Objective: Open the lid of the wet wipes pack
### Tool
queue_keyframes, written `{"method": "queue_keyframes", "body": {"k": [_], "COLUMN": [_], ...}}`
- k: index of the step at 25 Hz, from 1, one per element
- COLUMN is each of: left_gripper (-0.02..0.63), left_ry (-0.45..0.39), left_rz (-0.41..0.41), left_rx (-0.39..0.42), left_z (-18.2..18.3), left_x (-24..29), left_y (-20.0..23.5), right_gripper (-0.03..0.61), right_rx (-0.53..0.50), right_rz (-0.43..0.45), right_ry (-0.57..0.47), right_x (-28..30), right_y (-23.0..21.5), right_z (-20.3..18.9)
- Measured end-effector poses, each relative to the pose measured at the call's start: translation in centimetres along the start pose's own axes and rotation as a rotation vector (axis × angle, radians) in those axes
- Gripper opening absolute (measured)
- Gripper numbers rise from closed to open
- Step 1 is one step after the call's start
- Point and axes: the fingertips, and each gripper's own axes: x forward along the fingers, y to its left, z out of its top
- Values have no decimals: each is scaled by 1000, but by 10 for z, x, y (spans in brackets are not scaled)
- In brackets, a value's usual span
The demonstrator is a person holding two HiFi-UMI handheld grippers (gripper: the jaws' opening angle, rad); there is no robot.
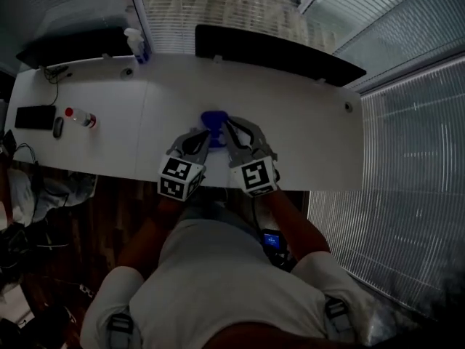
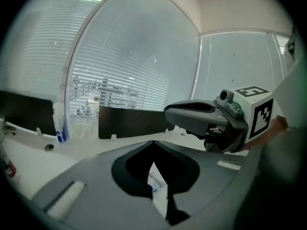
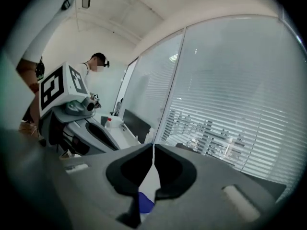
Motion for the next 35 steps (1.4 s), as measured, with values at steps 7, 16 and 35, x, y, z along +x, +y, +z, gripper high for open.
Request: {"method": "queue_keyframes", "body": {"k": [7, 16, 35], "left_gripper": [3, 3, 3], "left_ry": [-157, -243, -272], "left_rz": [-98, -153, -157], "left_rx": [-2, 58, 87], "left_z": [61, 91, 85], "left_x": [-30, -62, -67], "left_y": [-47, -80, -93], "right_gripper": [2, 2, 0], "right_rx": [122, 302, 385], "right_rz": [-37, -66, -77], "right_ry": [-89, -219, -241], "right_x": [-49, -94, -112], "right_y": [-10, -6, 1], "right_z": [49, 105, 87]}}
